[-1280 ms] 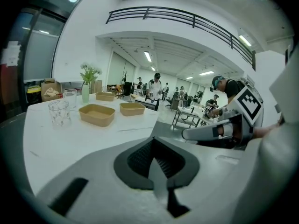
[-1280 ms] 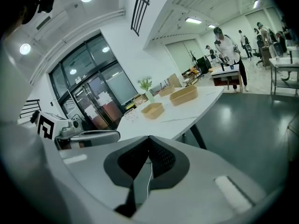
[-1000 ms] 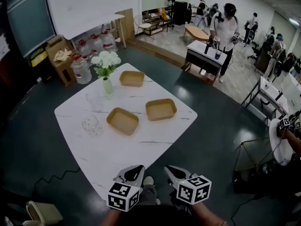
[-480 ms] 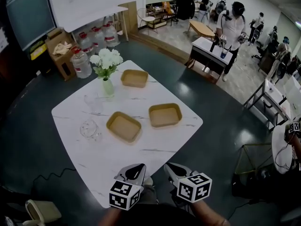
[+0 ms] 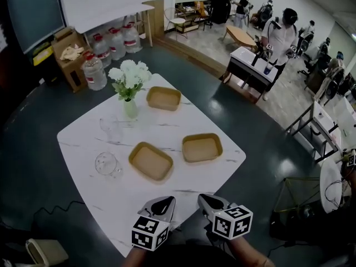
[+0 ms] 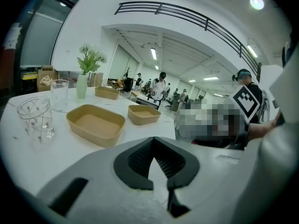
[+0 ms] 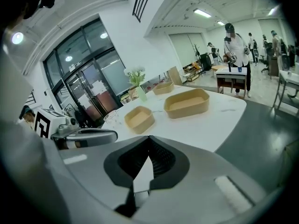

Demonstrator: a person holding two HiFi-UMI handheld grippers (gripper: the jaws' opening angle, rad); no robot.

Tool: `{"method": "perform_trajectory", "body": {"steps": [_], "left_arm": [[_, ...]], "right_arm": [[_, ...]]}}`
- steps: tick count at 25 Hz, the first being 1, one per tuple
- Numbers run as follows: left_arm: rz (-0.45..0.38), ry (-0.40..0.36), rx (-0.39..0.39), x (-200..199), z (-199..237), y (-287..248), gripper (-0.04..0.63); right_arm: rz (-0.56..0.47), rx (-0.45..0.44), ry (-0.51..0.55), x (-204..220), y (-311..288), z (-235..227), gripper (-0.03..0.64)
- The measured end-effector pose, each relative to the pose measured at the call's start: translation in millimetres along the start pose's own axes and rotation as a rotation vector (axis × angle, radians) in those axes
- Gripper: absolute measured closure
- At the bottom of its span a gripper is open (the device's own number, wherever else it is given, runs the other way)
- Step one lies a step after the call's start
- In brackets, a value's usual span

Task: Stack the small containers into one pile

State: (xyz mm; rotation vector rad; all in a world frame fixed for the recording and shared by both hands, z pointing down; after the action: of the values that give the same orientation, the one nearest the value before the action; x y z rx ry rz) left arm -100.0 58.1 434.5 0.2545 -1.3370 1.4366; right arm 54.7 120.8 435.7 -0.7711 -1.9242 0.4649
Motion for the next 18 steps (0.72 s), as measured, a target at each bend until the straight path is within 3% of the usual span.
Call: {"method": "perform_trajectory", "body": {"steps": [11,18], "left_arm": [[-0.03,0.039,0.015,-17,21,-22,0.598],[-0.048,0.073,-0.015,-25,27,-34,0.598]], "right_arm": [[-0.014,0.061,0.015,-33,-26,-15,0.621],[-0.025,0.086,0.029,-59,-36,-41,0.621]]}}
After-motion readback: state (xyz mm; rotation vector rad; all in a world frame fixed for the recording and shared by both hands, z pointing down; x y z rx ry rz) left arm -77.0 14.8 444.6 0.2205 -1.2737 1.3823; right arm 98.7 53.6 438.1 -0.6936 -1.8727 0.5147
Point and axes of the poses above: the fingertips, and each gripper's own axes: y backward along the fingers, z to its left, x out of its underside, the point moved 7 cm from there along y, backward along the fingers, and after that the axes turned 5 degrees about z, right-handed, at the moved point
